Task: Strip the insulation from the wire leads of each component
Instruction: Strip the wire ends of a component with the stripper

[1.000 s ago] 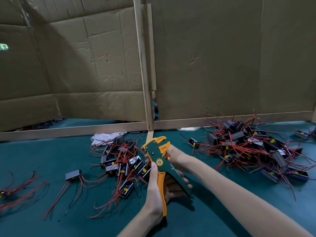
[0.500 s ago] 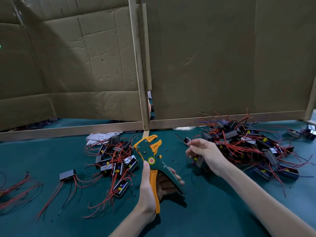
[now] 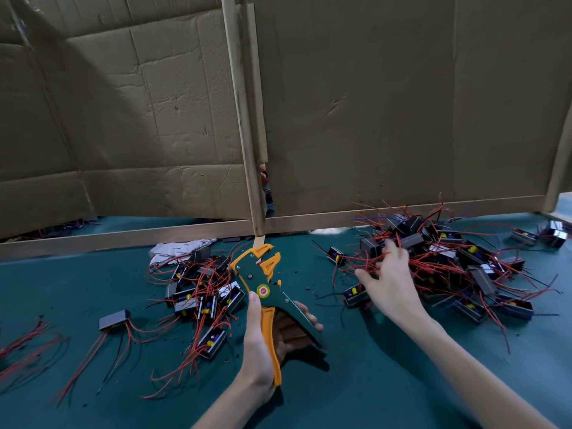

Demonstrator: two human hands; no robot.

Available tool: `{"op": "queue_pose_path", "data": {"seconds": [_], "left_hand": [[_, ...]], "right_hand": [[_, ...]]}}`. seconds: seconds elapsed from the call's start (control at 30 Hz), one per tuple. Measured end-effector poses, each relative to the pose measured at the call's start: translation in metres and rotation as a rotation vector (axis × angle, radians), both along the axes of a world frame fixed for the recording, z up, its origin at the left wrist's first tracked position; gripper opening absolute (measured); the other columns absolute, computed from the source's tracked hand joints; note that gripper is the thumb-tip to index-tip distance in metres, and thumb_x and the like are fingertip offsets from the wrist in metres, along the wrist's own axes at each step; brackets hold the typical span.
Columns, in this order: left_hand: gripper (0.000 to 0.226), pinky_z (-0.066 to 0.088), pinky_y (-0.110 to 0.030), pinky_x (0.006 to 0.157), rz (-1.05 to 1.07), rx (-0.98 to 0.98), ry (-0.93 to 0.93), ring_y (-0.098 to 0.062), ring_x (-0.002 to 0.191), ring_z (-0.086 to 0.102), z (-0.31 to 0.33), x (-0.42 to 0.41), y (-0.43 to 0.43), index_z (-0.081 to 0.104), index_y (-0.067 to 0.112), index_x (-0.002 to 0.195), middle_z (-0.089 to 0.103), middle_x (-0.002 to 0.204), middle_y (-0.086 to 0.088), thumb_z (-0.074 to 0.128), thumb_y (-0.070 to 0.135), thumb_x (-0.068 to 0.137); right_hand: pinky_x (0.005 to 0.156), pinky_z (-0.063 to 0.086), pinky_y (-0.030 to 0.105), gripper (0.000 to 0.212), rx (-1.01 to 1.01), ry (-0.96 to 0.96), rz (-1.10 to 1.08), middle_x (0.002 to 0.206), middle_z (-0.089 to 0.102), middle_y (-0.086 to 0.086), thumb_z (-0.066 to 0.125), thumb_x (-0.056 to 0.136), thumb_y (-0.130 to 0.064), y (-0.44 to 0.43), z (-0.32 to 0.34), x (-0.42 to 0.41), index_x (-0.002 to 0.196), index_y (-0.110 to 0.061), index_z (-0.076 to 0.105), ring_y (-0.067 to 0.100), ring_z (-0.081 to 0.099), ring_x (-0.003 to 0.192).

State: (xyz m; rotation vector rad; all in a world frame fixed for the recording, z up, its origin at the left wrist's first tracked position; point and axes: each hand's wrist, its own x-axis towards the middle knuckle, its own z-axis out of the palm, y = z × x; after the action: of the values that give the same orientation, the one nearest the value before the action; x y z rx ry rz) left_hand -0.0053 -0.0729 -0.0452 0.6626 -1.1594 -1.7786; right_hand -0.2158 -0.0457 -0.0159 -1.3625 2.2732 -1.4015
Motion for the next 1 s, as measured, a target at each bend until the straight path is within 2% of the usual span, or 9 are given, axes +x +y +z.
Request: {"op": "queue_pose_path", "data": {"seconds": [0.07,0.2,0.37,0.47,0.57,0.63,0.73,0.9,1.0], "left_hand": [[0.082,0.057,-0.039,0.064,0.001,0.013,0.014,-0.044,0.085,0.068,-0.001,0.000,0.000,0.073,0.002,0.080,0.068,0.087,-0.028,0.027,0.069,0.080],[0.082,0.058,-0.041,0.067,0.008,0.031,0.023,-0.045,0.085,0.068,-0.001,0.000,-0.002,0.072,0.000,0.082,0.068,0.089,-0.029,0.028,0.069,0.080],[0.080,0.058,-0.042,0.067,0.017,0.033,0.024,-0.045,0.082,0.068,0.000,-0.002,-0.002,0.071,-0.001,0.080,0.067,0.085,-0.028,0.028,0.067,0.079],[0.080,0.058,-0.041,0.066,0.016,0.031,0.032,-0.044,0.082,0.068,0.000,-0.001,-0.001,0.071,-0.001,0.080,0.068,0.085,-0.028,0.027,0.067,0.081],[0.080,0.059,-0.043,0.069,0.034,0.019,0.025,-0.044,0.082,0.068,-0.001,-0.001,-0.001,0.072,0.000,0.080,0.068,0.085,-0.028,0.027,0.066,0.082],[0.080,0.059,-0.043,0.070,0.045,-0.001,0.012,-0.044,0.083,0.068,-0.001,-0.002,-0.001,0.074,0.003,0.078,0.068,0.086,-0.027,0.026,0.067,0.082],[0.080,0.058,-0.041,0.068,0.052,-0.003,0.004,-0.044,0.084,0.068,0.000,-0.001,0.000,0.075,0.006,0.077,0.069,0.085,-0.026,0.026,0.069,0.080],[0.081,0.058,-0.040,0.067,0.051,-0.009,0.000,-0.045,0.086,0.068,-0.001,-0.001,-0.001,0.075,0.005,0.078,0.069,0.086,-0.027,0.026,0.070,0.080],[0.081,0.058,-0.040,0.068,0.052,-0.021,-0.003,-0.045,0.087,0.068,-0.002,0.000,-0.001,0.075,0.006,0.078,0.069,0.087,-0.027,0.027,0.070,0.079]], "right_hand": [[0.104,0.038,0.032,0.078,-0.208,-0.032,0.002,0.136,0.033,0.010,0.068,0.087,-0.009,0.005,0.005,0.004,0.148,-0.006,0.020,0.022,0.045,0.120],[0.093,0.045,0.022,0.045,-0.591,-0.332,0.188,0.117,0.050,0.004,0.056,0.092,0.004,0.015,0.022,0.015,0.127,-0.021,0.042,0.012,0.054,0.105],[0.102,0.048,0.042,0.052,-0.451,-0.865,0.556,0.111,0.057,0.017,0.032,0.085,0.026,0.012,0.025,0.010,0.116,-0.009,0.055,0.027,0.062,0.104],[0.105,0.045,0.041,0.053,-0.471,-1.132,0.800,0.128,0.059,0.008,0.042,0.088,0.014,0.010,0.022,0.006,0.132,-0.014,0.052,0.027,0.059,0.120],[0.112,0.034,0.031,0.057,-0.317,-0.833,0.808,0.146,0.044,-0.018,0.046,0.095,-0.004,0.007,0.011,0.002,0.139,-0.041,0.045,0.010,0.044,0.135],[0.114,0.023,0.022,0.053,-0.130,-0.317,0.667,0.146,0.034,-0.026,0.043,0.102,-0.013,0.005,0.003,-0.003,0.141,-0.047,0.033,0.004,0.034,0.137],[0.105,0.013,0.013,0.052,0.137,0.399,0.442,0.145,0.032,-0.011,0.045,0.100,-0.033,0.004,-0.004,-0.018,0.149,-0.031,0.026,0.013,0.025,0.128],[0.103,0.029,0.032,0.052,0.371,0.817,0.111,0.133,0.045,-0.003,0.045,0.096,-0.051,0.009,0.003,-0.037,0.133,-0.015,0.054,0.020,0.031,0.120],[0.094,0.036,0.033,0.040,0.308,0.846,-0.049,0.120,0.050,0.002,0.052,0.096,-0.041,0.015,0.012,-0.042,0.119,-0.011,0.064,0.022,0.042,0.112]]}}
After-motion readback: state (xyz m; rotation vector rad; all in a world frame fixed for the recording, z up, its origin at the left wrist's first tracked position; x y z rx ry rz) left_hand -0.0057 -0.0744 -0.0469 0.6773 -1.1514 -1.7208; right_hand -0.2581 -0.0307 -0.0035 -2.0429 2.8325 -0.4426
